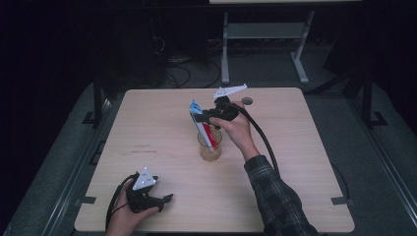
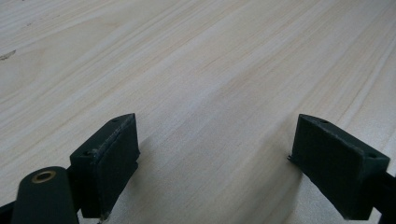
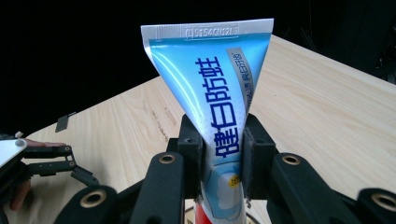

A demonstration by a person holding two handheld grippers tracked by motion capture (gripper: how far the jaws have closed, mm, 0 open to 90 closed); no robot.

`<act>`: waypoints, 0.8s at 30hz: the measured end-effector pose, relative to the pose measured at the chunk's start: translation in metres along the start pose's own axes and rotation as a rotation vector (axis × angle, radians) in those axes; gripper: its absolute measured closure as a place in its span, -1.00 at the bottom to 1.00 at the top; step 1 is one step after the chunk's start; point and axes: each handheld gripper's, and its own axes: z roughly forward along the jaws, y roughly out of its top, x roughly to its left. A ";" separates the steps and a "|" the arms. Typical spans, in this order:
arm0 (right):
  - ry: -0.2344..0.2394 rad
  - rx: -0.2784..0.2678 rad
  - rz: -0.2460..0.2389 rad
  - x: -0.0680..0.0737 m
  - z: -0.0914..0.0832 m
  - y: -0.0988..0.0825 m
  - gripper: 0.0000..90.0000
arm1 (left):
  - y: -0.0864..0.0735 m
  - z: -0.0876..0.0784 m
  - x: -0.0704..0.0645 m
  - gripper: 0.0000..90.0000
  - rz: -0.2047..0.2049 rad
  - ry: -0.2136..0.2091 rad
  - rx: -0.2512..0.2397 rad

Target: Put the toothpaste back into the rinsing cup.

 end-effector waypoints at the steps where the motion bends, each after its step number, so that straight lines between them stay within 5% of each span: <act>1: 0.002 -0.001 -0.001 0.000 0.000 -0.001 0.62 | 0.000 0.000 0.000 -0.70 0.000 0.000 0.000; 21: -0.016 0.044 -0.023 0.002 -0.005 -0.015 0.58 | 0.000 0.000 0.000 -0.70 0.001 0.003 -0.001; 24: -0.009 0.042 -0.021 0.002 -0.007 -0.015 0.46 | 0.000 0.000 0.000 -0.70 0.000 0.003 -0.001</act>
